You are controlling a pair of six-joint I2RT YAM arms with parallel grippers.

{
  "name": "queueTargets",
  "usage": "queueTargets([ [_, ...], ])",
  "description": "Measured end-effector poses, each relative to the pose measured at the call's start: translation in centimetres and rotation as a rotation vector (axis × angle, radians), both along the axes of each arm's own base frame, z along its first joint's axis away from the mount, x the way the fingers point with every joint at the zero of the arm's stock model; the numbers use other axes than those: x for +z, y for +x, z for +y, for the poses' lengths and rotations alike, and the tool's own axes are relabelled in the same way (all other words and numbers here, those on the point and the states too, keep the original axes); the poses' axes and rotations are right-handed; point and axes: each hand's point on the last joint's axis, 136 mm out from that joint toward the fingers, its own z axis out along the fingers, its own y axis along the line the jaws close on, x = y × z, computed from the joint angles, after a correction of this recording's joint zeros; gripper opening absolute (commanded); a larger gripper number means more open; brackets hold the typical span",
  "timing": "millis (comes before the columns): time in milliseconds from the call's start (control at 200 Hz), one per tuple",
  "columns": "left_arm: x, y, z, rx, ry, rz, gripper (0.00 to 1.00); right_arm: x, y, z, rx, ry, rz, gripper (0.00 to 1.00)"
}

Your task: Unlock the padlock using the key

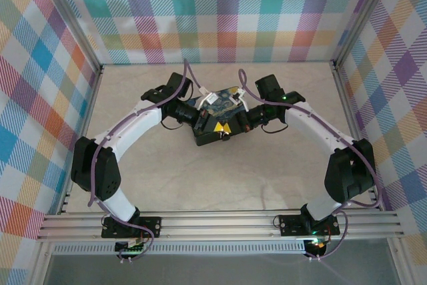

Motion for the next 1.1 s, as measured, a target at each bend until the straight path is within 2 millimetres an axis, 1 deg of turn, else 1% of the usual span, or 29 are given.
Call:
queueTargets([
  [30, 0.0, 0.0, 0.0, 0.0, -0.001, 0.003, 0.0, 0.0, 0.0, 0.0, 0.0, 0.001, 0.001, 0.07],
  [50, 0.0, 0.0, 0.0, 0.0, -0.002, 0.004, 0.0, 0.0, 0.0, 0.0, -0.001, 0.002, 0.001, 0.11],
  [80, 0.1, 0.0, 0.0, 0.0, -0.003, 0.004, 0.0, 0.1, 0.2, -0.1, -0.007, 0.003, 0.004, 0.2],
  [145, 0.1, 0.2, 0.0, 0.008, -0.007, 0.002, 0.0, 0.2, 0.7, -0.4, -0.027, 0.012, 0.008, 0.3],
  [195, 0.2, 0.6, 0.0, 0.023, -0.013, 0.002, 0.0, 0.4, 1.4, -0.7, -0.054, 0.024, 0.012, 0.35],
  [260, 0.1, 1.3, 0.1, 0.05, -0.023, 0.004, 0.0, 0.3, 2.6, -1.9, -0.12, 0.038, 0.02, 0.39],
  [395, -0.6, 3.1, 0.7, 0.144, -0.013, 0.024, 0.0, -0.5, 4.7, -5.1, -0.32, 0.041, 0.078, 0.39],
  [475, -0.9, 4.2, 0.9, 0.206, 0.0, 0.024, 0.0, -0.8, 5.4, -5.8, -0.435, 0.06, 0.13, 0.39],
  [535, -0.8, 5.1, 0.9, 0.254, 0.002, 0.02, 0.0, -1.3, 5.5, -5.8, -0.512, 0.077, 0.175, 0.39],
  [615, -0.5, 6.2, 1.0, 0.319, -0.004, 0.013, 0.0, -2.5, 5.5, -5.4, -0.619, 0.09, 0.243, 0.38],
  [665, -0.3, 6.9, 1.0, 0.354, -0.011, 0.004, 0.0, -3.1, 5.2, -4.5, -0.661, 0.091, 0.286, 0.36],
  [725, 0.0, 7.6, 1.1, 0.398, -0.02, -0.001, 0.0, -3.2, 4.9, -3.1, -0.697, 0.101, 0.319, 0.35],
  [835, 0.4, 8.3, 1.1, 0.438, -0.034, -0.007, 0.0, -1.8, 4.6, -0.8, -0.719, 0.159, 0.334, 0.34],
  [885, 0.3, 8.2, 1.2, 0.435, -0.031, -0.01, 0.0, -1.2, 4.8, -0.4, -0.726, 0.165, 0.322, 0.35],
  [975, 0.2, 7.4, 1.4, 0.392, 0.009, -0.016, 0.0, 0.2, 5.7, -0.9, -0.734, 0.132, 0.238, 0.37],
  [1060, 0.9, 6.3, 1.6, 0.315, 0.046, -0.034, 0.0, 2.9, 6.5, -1.5, -0.695, 0.096, 0.094, 0.36],
  [1100, 1.3, 5.7, 1.6, 0.269, 0.057, -0.048, 0.0, 4.3, 6.5, -1.9, -0.657, 0.085, 0.018, 0.33],
])
